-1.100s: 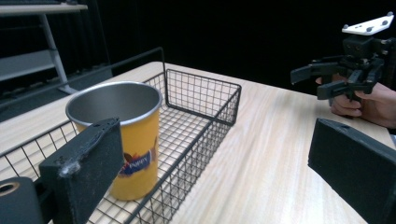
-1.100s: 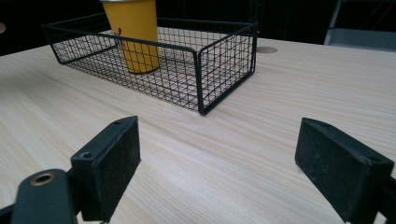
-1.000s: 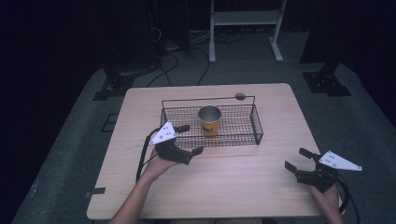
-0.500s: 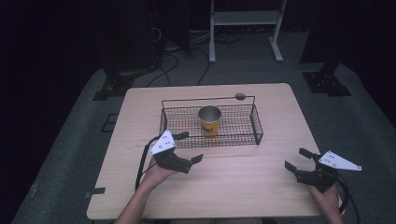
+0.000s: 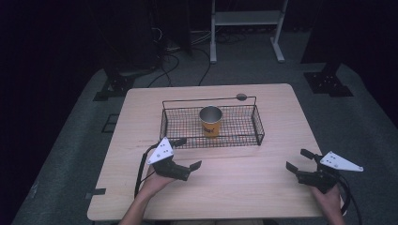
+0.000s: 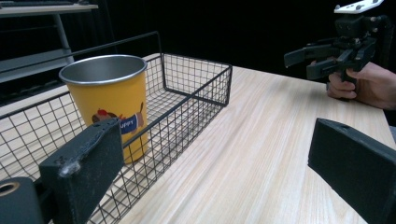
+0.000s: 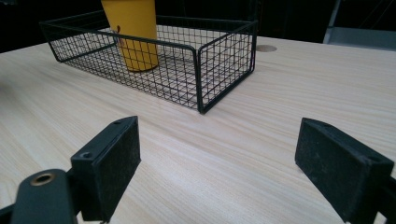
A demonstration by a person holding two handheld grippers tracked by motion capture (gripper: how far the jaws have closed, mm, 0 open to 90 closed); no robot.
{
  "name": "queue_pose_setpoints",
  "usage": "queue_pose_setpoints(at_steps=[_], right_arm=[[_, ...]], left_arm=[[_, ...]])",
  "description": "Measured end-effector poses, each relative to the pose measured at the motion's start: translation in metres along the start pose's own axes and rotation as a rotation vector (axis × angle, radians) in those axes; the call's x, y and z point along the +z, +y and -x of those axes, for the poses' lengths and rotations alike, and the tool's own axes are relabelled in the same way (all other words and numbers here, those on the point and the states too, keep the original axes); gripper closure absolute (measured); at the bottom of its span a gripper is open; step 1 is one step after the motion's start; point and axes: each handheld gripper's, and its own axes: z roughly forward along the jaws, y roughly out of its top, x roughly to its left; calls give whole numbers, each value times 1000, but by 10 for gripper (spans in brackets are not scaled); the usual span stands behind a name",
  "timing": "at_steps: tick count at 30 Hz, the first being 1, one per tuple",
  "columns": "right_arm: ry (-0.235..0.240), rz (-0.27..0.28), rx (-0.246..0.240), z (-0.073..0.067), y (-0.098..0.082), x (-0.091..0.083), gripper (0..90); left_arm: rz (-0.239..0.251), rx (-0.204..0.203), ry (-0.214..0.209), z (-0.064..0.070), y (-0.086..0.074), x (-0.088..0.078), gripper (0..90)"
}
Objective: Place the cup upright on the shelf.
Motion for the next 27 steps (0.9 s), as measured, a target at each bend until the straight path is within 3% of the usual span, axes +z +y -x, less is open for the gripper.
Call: queue_pose_setpoints(at_steps=[7, 10, 12, 18, 20, 27], right_arm=[[-1, -2, -2, 0, 0, 0, 132], [0, 2, 2, 0, 0, 0, 132], [1, 3, 5, 0, 0, -1, 132], [-1, 3, 7, 1, 0, -1, 132], [0, 7, 11, 1, -1, -1, 132], [5, 7, 8, 1, -1, -1, 132]], left_arm=[[8, -10, 0, 12, -11, -8, 28], [0, 9, 28, 17, -16, -13, 28], [22, -25, 30, 21, -22, -17, 30], [23, -43, 57, 27, -35, -26, 29], [14, -75, 34, 27, -37, -29, 35], [15, -54, 60, 33, -42, -31, 48]])
